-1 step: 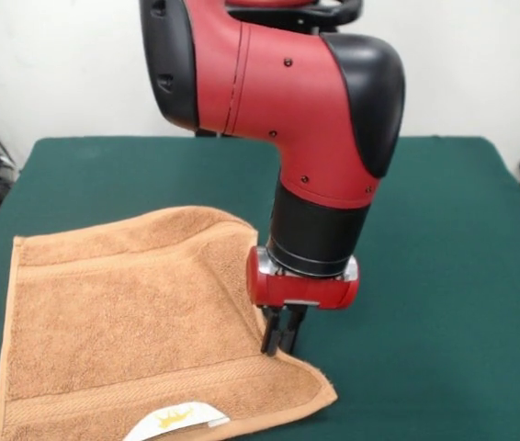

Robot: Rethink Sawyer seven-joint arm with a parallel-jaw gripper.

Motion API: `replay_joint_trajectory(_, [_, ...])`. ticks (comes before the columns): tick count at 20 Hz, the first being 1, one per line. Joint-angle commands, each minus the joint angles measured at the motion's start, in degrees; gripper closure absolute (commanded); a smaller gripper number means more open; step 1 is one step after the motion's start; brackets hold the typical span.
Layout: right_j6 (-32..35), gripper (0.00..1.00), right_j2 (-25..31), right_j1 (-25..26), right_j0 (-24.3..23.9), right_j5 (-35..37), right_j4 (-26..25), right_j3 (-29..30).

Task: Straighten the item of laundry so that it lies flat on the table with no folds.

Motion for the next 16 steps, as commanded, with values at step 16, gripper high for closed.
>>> replay_joint_trajectory(16, [16.09,1.0,0.73,-4.61,0.78,-7.38,6.26,11.26])
